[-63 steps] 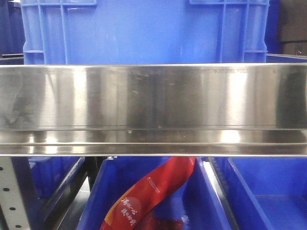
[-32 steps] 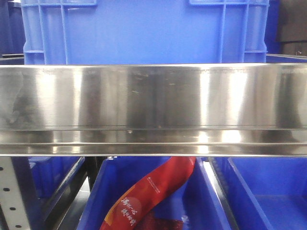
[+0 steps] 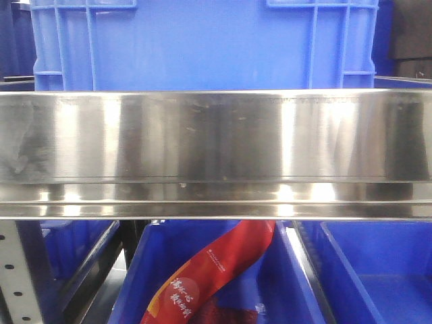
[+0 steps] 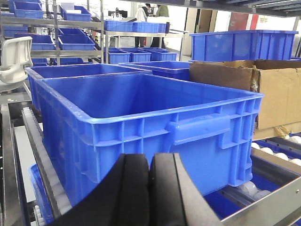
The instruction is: Grab block from conveyor and place in blue bin
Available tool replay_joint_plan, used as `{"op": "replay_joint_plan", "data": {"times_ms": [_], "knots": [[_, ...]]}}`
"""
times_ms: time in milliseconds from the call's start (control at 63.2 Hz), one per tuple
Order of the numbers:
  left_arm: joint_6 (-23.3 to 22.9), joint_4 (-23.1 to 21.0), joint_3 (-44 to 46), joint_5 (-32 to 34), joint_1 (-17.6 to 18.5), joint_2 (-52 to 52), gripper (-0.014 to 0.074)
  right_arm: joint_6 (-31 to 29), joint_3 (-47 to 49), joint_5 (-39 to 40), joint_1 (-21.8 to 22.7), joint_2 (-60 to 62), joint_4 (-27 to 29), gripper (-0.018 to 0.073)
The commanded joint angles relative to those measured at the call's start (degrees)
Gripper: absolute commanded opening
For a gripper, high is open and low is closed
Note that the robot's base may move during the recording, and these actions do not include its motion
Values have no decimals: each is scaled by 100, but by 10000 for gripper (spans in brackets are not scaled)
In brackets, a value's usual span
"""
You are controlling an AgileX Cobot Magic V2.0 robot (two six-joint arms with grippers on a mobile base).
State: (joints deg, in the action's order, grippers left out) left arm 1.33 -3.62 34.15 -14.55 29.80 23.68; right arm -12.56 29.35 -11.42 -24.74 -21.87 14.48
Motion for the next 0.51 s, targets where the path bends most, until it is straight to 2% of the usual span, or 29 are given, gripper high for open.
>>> {"op": "replay_joint_plan", "data": {"times_ms": [0, 491], "knots": [[-2, -15, -2, 96, 17, -41, -111, -19, -21, 113, 28, 33, -30, -167], [-2, -15, -2, 96, 17, -41, -111, -19, -21, 89, 28, 33, -30, -167]]}}
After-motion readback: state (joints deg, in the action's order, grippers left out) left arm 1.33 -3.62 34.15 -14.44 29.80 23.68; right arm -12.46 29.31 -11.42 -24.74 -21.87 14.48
